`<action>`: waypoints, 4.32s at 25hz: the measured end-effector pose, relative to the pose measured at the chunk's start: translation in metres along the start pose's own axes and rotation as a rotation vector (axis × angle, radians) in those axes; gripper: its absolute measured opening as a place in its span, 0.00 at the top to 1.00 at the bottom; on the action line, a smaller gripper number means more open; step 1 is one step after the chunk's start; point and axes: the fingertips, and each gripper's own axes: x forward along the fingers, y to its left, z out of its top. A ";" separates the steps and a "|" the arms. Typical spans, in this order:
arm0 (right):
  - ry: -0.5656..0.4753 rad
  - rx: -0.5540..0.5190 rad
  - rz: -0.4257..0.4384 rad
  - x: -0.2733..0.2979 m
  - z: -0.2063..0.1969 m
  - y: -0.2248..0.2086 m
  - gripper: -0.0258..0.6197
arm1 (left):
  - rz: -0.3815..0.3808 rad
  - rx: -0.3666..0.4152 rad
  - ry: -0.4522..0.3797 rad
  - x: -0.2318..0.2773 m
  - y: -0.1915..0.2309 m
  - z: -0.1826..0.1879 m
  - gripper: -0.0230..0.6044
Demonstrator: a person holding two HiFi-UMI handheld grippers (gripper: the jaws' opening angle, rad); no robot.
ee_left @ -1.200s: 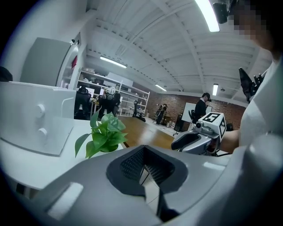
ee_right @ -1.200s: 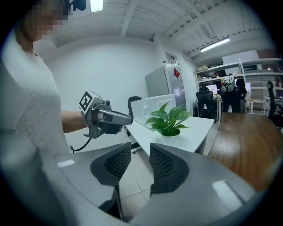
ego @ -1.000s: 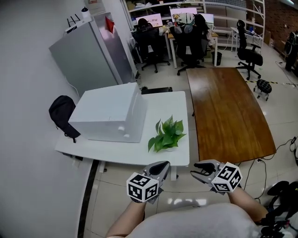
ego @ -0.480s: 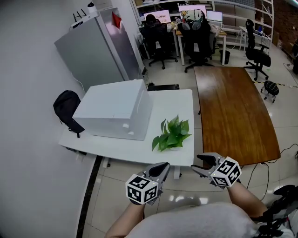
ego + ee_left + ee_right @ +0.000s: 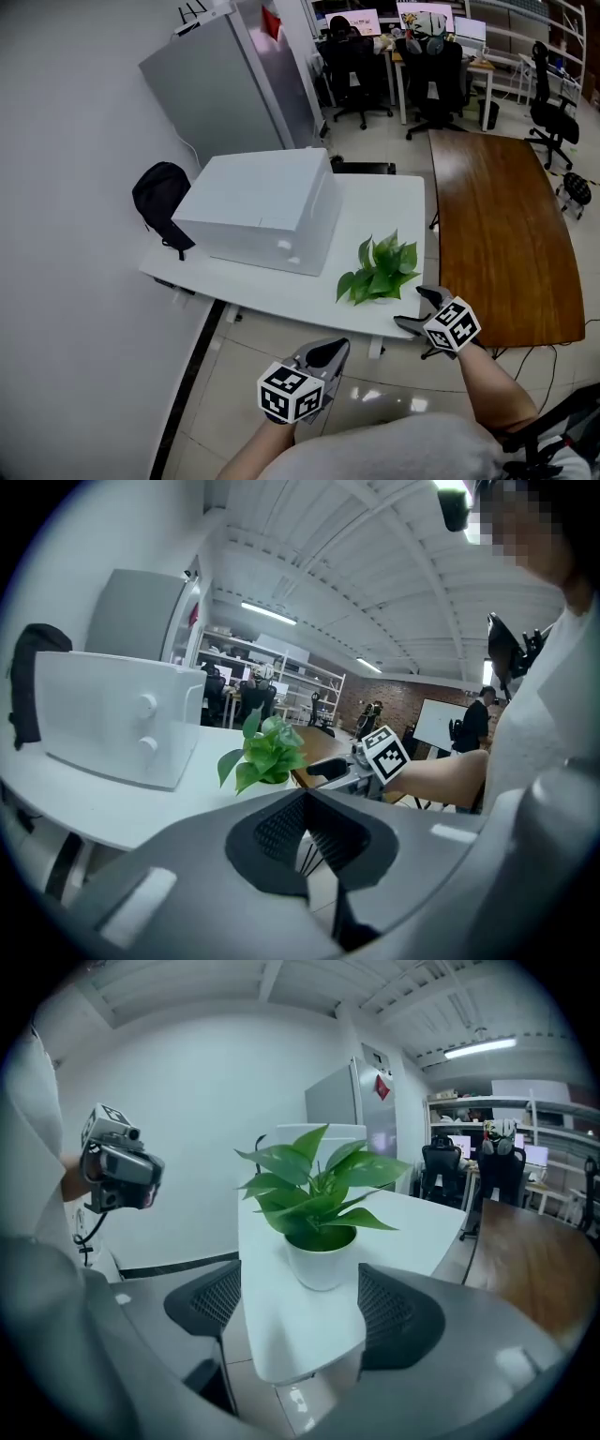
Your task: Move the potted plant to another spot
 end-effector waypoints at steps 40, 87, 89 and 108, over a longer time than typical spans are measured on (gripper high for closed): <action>-0.013 -0.030 -0.097 0.111 -0.002 -0.035 0.23 | 0.195 -0.083 0.034 -0.070 0.048 -0.045 0.97; -0.038 0.181 -0.643 -0.253 -0.128 -0.213 0.23 | -0.368 0.125 0.102 0.176 -0.160 0.022 0.97; -0.036 0.197 -0.666 -0.269 -0.137 -0.217 0.23 | -0.389 0.134 0.111 0.184 -0.170 0.023 0.97; -0.001 0.357 -0.811 -0.333 -0.227 -0.246 0.23 | -0.465 0.149 0.199 0.225 -0.196 0.018 0.97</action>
